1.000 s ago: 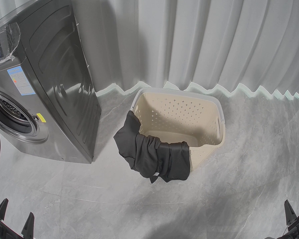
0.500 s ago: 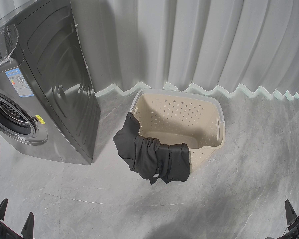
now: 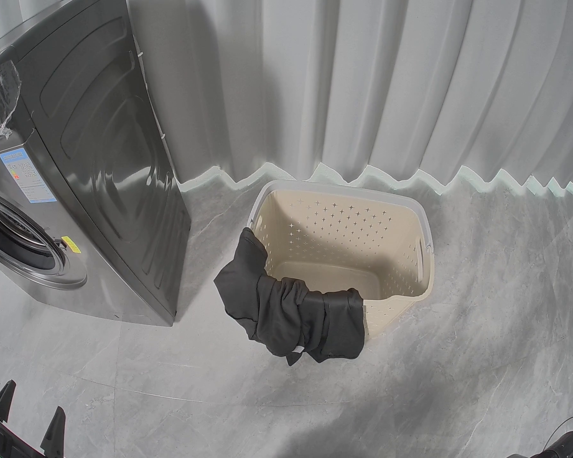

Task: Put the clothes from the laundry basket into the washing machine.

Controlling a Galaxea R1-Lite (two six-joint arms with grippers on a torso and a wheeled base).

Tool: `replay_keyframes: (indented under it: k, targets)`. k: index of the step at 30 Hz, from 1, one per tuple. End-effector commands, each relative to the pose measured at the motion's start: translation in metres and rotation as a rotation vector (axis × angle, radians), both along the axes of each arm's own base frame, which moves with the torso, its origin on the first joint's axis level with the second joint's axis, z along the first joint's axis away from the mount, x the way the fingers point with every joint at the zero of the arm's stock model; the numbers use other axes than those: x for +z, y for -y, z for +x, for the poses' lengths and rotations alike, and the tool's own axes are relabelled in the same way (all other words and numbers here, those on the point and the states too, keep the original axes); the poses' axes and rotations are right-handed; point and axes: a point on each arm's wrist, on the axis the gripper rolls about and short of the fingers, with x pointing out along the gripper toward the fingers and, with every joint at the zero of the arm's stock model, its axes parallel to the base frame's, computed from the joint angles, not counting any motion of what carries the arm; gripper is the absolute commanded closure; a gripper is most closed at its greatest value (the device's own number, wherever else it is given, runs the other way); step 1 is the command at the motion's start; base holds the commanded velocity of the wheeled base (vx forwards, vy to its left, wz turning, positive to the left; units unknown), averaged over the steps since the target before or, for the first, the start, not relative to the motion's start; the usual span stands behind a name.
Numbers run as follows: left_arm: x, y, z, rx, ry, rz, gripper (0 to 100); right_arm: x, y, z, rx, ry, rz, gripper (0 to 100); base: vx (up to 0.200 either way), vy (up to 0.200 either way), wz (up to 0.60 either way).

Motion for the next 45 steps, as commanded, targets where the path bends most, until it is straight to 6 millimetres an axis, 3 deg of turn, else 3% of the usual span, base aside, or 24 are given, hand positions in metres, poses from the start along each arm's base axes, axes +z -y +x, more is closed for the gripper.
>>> replay_keyframes:
  k: [1,4,9,13,20,28,45]
  targets:
    - [-0.004,0.0,0.0,0.0,0.0,0.001,0,0.054,0.0,0.029,0.051,-0.115,0.013,0,0.0,0.0,0.0]
    - [-0.004,0.0,0.0,0.0,0.0,0.001,0,0.057,-0.005,0.068,0.126,-0.305,0.068,0,0.0,0.0,0.0]
    - [-0.004,0.0,0.0,0.0,0.0,0.001,0,0.058,-0.025,0.132,0.228,-0.448,0.127,0,0.0,0.0,0.0]
    - [-0.004,0.0,0.0,0.0,-0.002,-0.001,0,0.046,-0.041,0.162,0.269,-0.515,0.127,0,0.0,0.0,0.0]
    - [-0.004,0.0,0.0,0.0,0.0,-0.001,0,0.034,-0.059,0.171,0.284,-0.592,0.091,0,0.0,0.0,0.0]
    - [-0.004,0.0,0.0,0.0,-0.002,-0.001,0,0.009,-0.093,0.191,0.304,-0.744,0.099,0,0.0,0.0,0.0]
    - [-0.004,0.0,0.0,0.0,-0.002,-0.001,0,-0.024,-0.141,0.222,0.379,-0.785,0.111,0,0.0,0.0,0.0]
